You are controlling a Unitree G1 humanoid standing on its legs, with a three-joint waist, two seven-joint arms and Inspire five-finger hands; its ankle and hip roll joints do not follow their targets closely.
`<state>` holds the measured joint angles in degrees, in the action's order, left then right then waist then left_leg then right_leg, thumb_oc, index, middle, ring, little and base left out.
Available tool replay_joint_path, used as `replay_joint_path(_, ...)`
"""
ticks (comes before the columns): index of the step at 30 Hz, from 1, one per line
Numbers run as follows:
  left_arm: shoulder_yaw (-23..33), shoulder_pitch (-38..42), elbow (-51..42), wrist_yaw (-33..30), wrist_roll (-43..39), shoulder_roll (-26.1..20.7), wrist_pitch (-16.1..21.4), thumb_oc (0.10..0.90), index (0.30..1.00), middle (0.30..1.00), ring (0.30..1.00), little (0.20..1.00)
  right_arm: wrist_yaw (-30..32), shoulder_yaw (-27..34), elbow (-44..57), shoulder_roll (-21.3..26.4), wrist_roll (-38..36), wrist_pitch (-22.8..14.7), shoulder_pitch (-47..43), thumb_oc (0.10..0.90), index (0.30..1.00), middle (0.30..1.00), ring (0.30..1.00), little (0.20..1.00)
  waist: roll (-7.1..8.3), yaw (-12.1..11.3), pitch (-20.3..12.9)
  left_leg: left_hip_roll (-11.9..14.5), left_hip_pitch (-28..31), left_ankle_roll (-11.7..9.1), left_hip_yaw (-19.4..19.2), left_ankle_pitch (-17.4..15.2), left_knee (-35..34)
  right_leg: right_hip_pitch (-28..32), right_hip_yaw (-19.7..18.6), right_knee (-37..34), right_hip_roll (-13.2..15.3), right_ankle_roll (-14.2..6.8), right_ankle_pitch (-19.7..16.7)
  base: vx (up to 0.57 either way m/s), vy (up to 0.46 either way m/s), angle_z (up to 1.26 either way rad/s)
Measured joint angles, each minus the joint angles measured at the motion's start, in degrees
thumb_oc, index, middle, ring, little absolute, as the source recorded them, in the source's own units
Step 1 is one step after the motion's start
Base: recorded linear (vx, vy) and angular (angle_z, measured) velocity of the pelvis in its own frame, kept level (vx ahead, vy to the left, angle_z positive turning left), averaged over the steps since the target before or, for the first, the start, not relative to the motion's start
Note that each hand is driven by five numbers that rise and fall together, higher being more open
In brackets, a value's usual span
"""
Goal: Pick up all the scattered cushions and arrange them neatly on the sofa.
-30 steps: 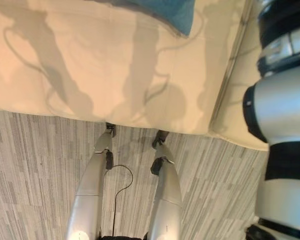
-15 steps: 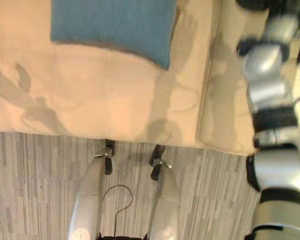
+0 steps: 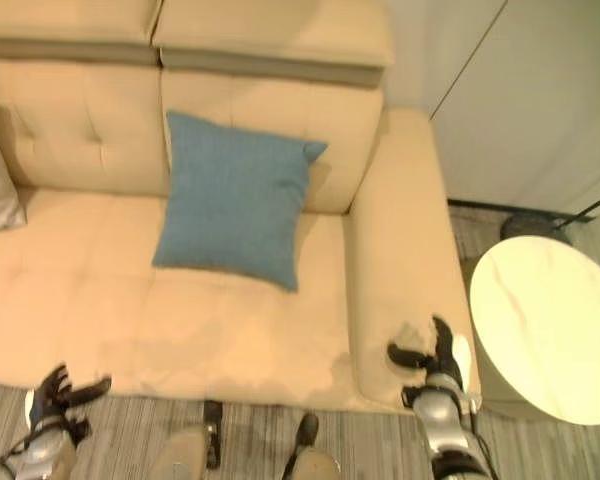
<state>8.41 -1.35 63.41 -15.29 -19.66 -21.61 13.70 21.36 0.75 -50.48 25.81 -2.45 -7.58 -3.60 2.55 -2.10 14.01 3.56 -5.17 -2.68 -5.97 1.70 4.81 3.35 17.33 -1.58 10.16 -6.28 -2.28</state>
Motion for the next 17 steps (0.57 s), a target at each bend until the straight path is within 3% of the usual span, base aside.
replay_joint_path(5, 0.2, -4.8, 10.2, 2.5, 7.7, 2.5, -3.1, 0.8, 0.9, 0.9, 0.9, 0.9, -1.7, 0.7, -8.5, -5.3, -0.8, -0.1, 8.7, 0.8, 0.9, 0.9, 0.9, 0.9, -0.59, 0.0, -8.4, 1.6, 6.2, -2.5, 0.3, 3.6, -9.3, 4.2, 1.3, -4.2, -2.7, 0.6, 0.1, -0.05, -0.095, 0.05)
replay_joint_path(10, -1.5, -7.2, 15.7, 4.3, 10.9, 7.1, -5.5, 0.8, 0.9, 0.9, 0.9, 0.9, -3.6, -0.4, -17.5, -9.2, -5.2, -1.5, 8.4, 0.8, 0.9, 0.9, 0.9, 0.9, -1.04, -0.1, -10.9, 3.4, 5.8, -3.9, 0.6, 4.1, -9.5, 4.0, 1.3, -4.2, -4.5, 1.0, 0.8, -0.07, -0.051, 0.01)
replay_joint_path(17, -5.7, -9.4, 19.0, 6.7, 15.9, 9.9, -9.9, 0.8, 0.9, 0.9, 0.9, 0.9, -10.0, -3.9, -24.0, -11.5, -8.1, 1.3, 9.8, 0.8, 0.9, 0.9, 0.9, 0.9, -1.71, -0.6, -13.6, 4.6, 6.6, -4.2, 0.3, 4.3, -9.8, 4.2, 1.0, -4.2, -5.6, 1.7, 1.2, -0.01, -0.019, -0.02)
